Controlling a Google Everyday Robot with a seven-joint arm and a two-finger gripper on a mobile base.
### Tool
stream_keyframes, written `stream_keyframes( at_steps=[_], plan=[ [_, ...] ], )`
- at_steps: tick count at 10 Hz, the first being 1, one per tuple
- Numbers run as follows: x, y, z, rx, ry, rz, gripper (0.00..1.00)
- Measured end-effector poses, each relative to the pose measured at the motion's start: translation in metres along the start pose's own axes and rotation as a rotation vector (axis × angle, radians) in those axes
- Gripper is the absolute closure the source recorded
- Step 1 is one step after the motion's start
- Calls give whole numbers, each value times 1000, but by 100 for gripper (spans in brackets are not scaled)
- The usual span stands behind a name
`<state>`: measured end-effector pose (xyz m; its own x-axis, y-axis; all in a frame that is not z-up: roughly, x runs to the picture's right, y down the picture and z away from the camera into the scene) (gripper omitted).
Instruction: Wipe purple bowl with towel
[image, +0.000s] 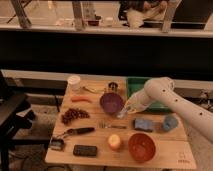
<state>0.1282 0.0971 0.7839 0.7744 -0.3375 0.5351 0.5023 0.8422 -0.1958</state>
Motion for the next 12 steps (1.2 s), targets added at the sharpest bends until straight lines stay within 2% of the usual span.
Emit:
stream_keyframes(
  at_steps=[2,3,5,8,12],
  plan=[
    [-14,-24,-4,37,-1,-50,100],
    [-16,-37,1,50,-16,-67,100],
    [-15,-49,17,44,-38,-75,100],
    [3,-53,53,26,-56,-71,100],
    [14,-61,67,19,-54,-74,100]
  ],
)
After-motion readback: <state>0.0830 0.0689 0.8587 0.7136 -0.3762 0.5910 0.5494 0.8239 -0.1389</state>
